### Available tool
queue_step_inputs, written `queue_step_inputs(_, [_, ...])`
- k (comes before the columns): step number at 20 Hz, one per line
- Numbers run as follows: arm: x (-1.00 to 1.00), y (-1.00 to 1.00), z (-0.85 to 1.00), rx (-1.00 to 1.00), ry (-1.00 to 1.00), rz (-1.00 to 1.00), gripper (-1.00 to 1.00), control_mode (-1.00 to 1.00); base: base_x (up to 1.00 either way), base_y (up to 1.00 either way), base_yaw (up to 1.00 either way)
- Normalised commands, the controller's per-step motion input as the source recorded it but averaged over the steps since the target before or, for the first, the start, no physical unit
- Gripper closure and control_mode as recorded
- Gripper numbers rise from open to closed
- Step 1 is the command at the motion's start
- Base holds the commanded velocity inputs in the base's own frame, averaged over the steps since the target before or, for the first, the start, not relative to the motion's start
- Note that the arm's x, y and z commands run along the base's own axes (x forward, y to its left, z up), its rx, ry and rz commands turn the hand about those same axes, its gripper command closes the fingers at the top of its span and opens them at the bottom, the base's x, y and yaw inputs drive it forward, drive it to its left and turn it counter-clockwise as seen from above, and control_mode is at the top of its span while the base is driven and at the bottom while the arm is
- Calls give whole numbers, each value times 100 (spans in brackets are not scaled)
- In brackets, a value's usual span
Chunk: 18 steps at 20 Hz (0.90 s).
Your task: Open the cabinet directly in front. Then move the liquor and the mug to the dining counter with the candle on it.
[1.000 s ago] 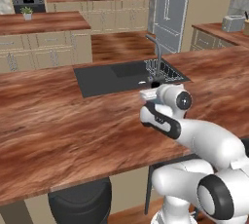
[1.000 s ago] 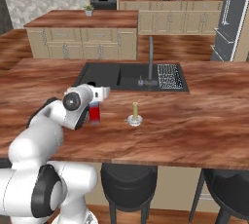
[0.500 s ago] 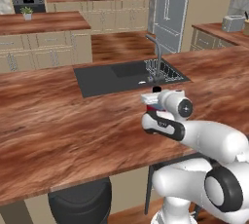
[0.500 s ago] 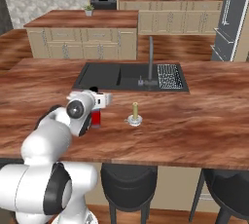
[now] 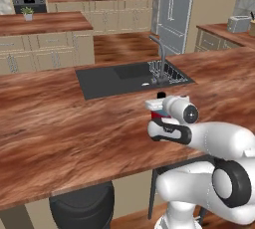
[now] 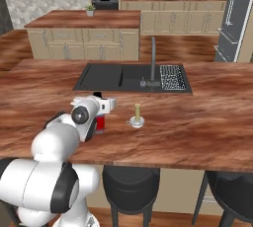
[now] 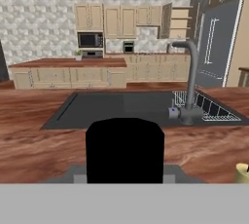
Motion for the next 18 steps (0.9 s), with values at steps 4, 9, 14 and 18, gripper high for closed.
queue_step_inputs(4, [0,0,-30,0,0,0,100,-100,0,0,0])
queue_step_inputs(9, [1,0,-23,0,-3,0,100,-100,0,0,0])
queue_step_inputs(14, [4,0,-27,-3,-5,0,100,-100,0,0,0])
queue_step_inputs(18, [25,0,-33,-5,-12,0,100,-100,0,0,0])
